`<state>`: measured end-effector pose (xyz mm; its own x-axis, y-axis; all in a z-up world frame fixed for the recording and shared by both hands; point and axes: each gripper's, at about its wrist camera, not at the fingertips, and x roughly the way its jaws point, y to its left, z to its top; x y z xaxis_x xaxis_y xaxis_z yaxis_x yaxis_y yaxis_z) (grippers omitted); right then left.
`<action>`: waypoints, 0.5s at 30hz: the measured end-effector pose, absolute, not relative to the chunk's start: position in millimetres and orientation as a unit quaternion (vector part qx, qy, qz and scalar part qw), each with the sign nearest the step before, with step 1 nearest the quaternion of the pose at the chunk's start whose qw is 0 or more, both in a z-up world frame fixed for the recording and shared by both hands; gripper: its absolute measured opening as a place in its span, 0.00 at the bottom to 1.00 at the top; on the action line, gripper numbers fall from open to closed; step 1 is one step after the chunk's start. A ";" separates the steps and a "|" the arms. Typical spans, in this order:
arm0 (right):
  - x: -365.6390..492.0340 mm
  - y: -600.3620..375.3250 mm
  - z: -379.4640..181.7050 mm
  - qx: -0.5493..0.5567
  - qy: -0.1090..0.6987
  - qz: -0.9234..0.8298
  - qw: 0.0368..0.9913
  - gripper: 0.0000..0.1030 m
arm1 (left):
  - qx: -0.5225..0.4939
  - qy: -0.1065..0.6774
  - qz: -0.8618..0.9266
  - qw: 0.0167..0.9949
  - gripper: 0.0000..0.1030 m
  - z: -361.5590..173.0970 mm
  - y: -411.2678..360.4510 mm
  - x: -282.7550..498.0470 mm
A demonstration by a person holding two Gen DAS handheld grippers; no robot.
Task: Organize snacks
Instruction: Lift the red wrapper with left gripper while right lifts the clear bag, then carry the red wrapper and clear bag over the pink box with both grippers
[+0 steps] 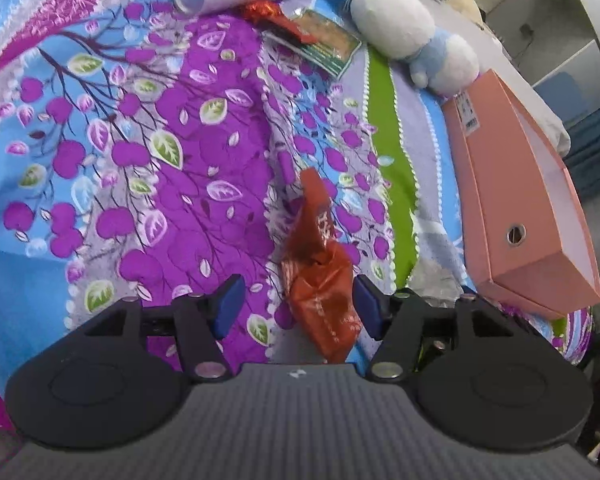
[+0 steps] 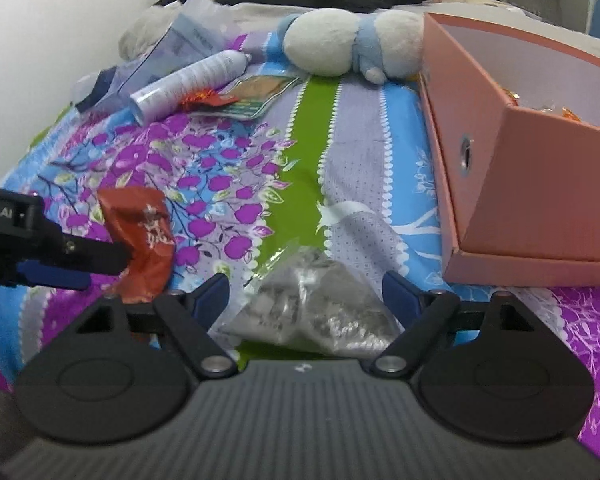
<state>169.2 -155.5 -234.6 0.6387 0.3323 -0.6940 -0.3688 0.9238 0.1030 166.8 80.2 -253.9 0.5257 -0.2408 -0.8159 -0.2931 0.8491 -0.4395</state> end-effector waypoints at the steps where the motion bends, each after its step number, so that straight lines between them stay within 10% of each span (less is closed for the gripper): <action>1: 170.1 -154.3 -236.1 -0.032 0.378 0.197 0.904 0.83 | -0.270 0.489 0.018 0.829 0.63 -255.2 78.8 167.3; 15: 175.3 -159.9 -245.7 -0.022 0.412 0.183 0.893 0.76 | -0.194 0.497 -0.002 0.846 0.49 -264.3 43.0 185.9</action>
